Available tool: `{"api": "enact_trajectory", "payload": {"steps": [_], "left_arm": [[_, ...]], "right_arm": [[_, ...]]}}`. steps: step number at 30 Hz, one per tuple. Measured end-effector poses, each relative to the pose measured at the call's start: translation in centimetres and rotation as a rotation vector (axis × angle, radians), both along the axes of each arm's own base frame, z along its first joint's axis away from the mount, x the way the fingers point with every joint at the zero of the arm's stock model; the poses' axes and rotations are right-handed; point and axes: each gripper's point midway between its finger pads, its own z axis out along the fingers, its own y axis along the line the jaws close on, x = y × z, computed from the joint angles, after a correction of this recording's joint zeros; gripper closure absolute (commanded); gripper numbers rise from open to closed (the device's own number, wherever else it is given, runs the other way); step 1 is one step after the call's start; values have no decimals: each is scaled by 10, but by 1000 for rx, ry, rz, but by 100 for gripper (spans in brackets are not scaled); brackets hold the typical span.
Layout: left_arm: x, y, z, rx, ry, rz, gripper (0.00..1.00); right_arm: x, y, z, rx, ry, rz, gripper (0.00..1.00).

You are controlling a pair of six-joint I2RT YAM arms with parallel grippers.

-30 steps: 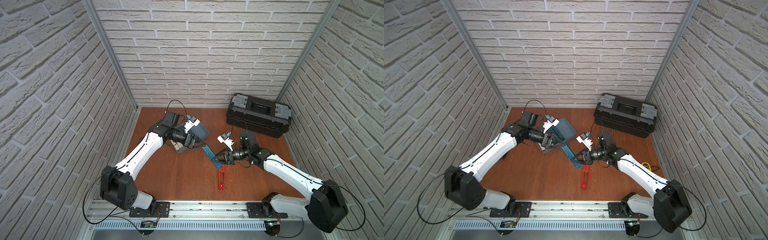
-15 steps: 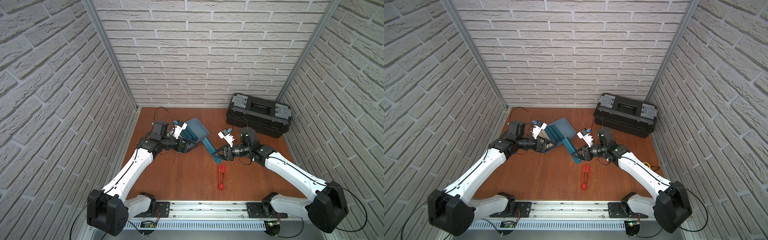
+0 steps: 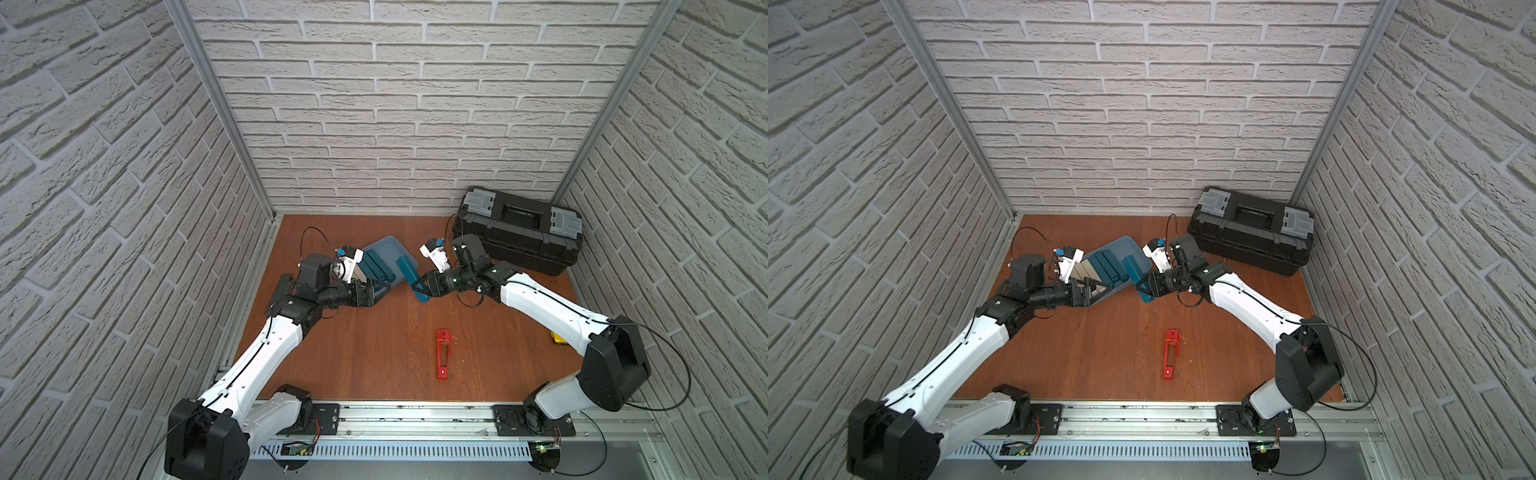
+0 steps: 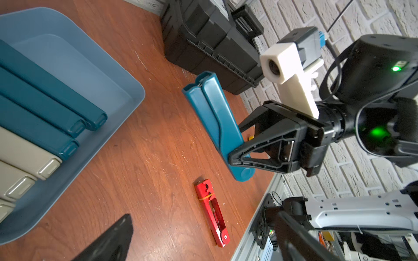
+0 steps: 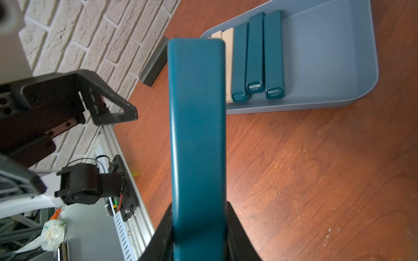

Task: Put the pruning pliers into the storage box
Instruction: Place the pruning pliers in the storage box.

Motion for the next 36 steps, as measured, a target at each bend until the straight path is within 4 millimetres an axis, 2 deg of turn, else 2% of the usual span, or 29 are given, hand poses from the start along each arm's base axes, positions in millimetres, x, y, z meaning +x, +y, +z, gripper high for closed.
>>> {"api": "enact_trajectory", "payload": {"steps": [5,11,16,23,31,36], "left_arm": [[10,4,-15,-5,45,59,2],[19,10,-15,-40,39,104,2],[23,13,-25,-63,68,123,2],[28,15,-31,-90,101,137,2],[34,24,-30,-104,104,172,2],[32,29,-42,-116,141,198,2]], "right_arm": [[21,7,-7,-59,-11,-31,97],[33,8,-14,-135,-23,-65,98],[40,8,-15,-188,-47,-85,97],[64,12,-15,-246,-82,-124,97],[93,24,-30,-298,-98,-140,97],[107,35,-39,-328,-104,-137,97]]}}
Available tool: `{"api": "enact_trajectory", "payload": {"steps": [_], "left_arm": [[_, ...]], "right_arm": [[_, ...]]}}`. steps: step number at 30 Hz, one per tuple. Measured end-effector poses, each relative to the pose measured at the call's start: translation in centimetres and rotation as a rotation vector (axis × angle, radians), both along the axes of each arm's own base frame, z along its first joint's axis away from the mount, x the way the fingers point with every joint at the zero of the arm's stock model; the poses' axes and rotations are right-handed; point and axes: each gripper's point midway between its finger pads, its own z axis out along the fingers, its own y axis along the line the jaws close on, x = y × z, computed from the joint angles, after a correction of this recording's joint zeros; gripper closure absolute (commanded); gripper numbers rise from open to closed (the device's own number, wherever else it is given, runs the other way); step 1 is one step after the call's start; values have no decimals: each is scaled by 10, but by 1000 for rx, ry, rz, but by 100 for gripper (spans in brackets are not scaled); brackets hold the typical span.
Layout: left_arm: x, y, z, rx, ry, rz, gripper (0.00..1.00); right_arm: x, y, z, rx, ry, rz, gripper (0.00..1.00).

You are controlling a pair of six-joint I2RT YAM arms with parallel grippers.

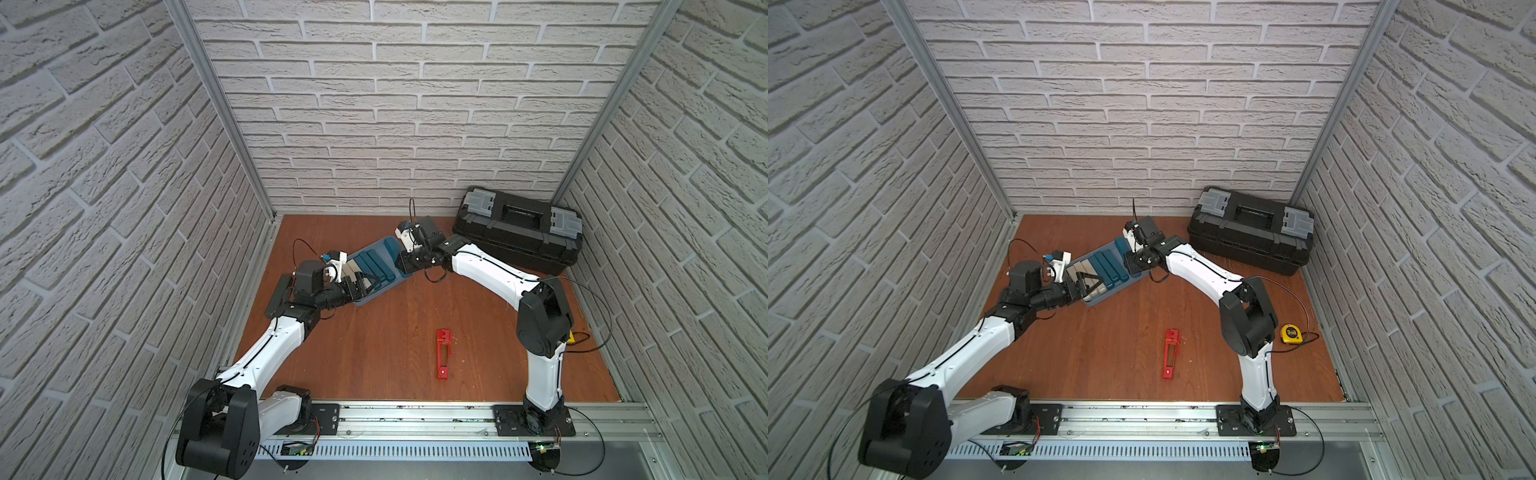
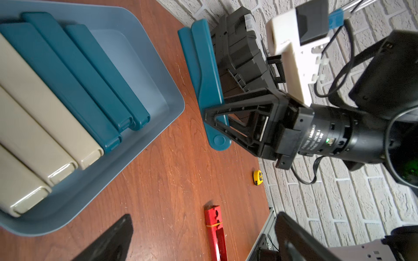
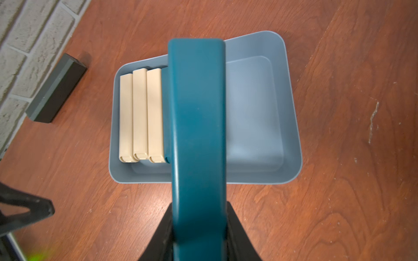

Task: Put the pruning pliers into the storage box
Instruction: Place the pruning pliers in the storage box.

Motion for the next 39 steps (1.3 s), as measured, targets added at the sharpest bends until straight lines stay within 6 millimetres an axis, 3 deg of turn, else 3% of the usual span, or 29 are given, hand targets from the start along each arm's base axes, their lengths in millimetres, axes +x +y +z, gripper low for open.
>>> {"api": "enact_trajectory", "payload": {"steps": [12,20,35,39], "left_arm": [[0,6,-5,-9,29,23,2],[1,14,-2,-9,26,49,2],[9,30,-9,-1,46,96,2],[11,32,-11,-1,52,103,2]], "right_arm": [[33,17,-33,-56,4,7,97],[50,21,-43,-101,-18,2,97],[66,24,-83,-162,4,-2,97],[70,25,-81,-159,-7,-6,97]]}}
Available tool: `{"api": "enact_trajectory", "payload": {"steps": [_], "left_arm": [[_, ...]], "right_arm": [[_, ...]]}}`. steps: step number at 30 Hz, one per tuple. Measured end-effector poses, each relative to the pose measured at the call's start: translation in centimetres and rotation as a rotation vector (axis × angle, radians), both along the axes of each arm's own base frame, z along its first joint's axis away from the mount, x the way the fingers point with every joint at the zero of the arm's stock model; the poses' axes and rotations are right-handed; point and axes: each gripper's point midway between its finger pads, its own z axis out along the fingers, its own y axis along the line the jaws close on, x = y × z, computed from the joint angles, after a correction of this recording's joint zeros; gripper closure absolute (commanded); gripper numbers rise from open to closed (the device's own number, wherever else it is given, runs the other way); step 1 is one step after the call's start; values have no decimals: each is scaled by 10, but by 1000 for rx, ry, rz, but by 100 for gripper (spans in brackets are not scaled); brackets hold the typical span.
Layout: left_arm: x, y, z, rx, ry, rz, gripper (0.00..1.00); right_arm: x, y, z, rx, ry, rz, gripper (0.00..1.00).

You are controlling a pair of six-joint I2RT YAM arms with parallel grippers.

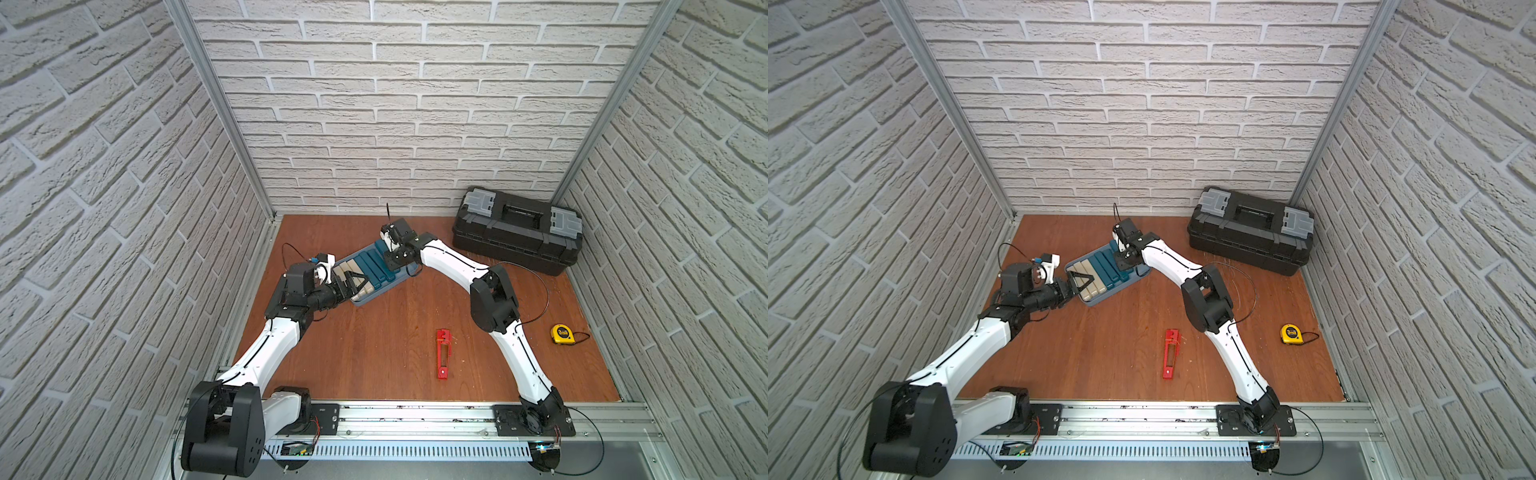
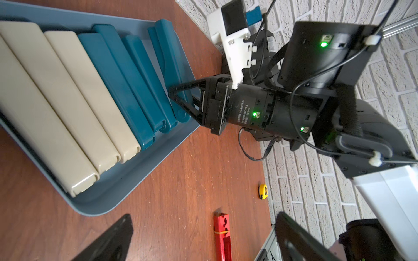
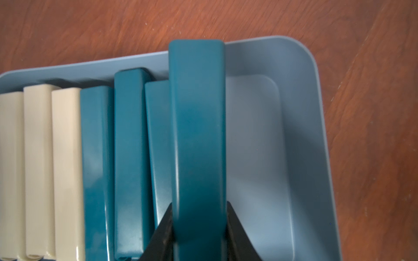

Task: Put the pruning pliers into the storage box
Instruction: Place the pruning pliers in the storage box.

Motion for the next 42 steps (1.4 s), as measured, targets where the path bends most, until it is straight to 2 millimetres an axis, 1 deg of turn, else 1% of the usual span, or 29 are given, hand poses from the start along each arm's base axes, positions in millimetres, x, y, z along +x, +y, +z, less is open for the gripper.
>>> {"api": "enact_trajectory", "payload": {"steps": [5,11,15,20,25,30,31,36,42], "left_arm": [[1,0,-4,1,14,0,2],[2,0,-7,2,21,-1,2],[2,0,-9,2,25,-1,2],[3,-1,-8,0,20,-2,2],[4,-2,-8,-4,16,-7,2],[4,-2,-8,-5,17,-9,2],[4,-2,-8,-6,17,-10,2],[4,-2,-8,-7,17,-11,2],[4,-2,-8,-8,18,-13,2]], "right_arm": [[4,-1,2,3,-5,-4,97],[5,-6,-7,-16,7,-3,97],[7,-9,-17,-29,19,-3,97],[7,-13,-34,-54,49,1,97],[8,-12,-30,-50,45,6,97],[7,-12,-31,-54,49,8,97],[7,-12,-32,-55,50,8,95],[5,-13,-34,-63,60,13,77],[1,-14,-35,-73,74,32,62]]}}
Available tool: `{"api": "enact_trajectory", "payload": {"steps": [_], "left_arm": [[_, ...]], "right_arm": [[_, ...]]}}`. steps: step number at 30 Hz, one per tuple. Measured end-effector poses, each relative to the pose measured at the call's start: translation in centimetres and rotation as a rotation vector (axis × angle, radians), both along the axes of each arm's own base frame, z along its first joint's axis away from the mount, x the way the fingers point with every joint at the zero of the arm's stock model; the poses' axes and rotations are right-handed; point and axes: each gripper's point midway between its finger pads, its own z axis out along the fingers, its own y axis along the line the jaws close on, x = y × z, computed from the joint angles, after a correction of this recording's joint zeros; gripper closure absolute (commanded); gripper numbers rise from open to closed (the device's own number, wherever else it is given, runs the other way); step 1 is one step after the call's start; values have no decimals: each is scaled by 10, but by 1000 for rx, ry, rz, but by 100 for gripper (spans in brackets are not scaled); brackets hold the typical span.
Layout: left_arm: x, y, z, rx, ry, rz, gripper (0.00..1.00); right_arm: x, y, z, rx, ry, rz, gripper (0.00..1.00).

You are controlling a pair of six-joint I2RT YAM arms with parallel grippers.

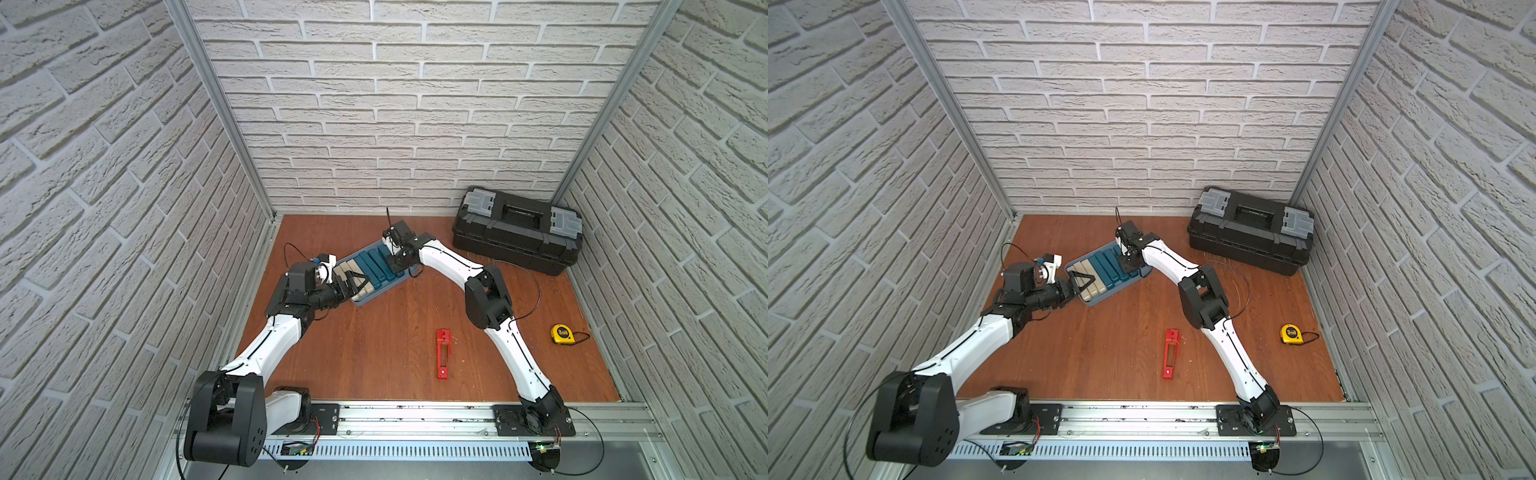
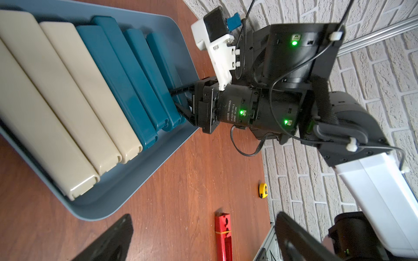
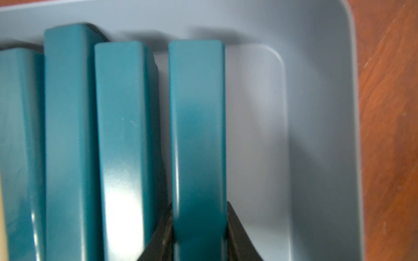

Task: Put the pruning pliers into the storage box
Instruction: Place the pruning pliers in the storage box.

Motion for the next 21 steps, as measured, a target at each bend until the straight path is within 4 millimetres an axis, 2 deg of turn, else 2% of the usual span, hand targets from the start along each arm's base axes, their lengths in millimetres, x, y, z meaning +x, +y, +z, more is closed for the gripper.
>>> {"api": "enact_trajectory", "payload": {"steps": [7,21], "left_arm": [[0,0,0,0,0,0,2],[2,0,-2,0,-3,0,2]], "right_arm": [[1,-1,2,9,4,2,53],[3,0,10,24,-16,6,54]]}}
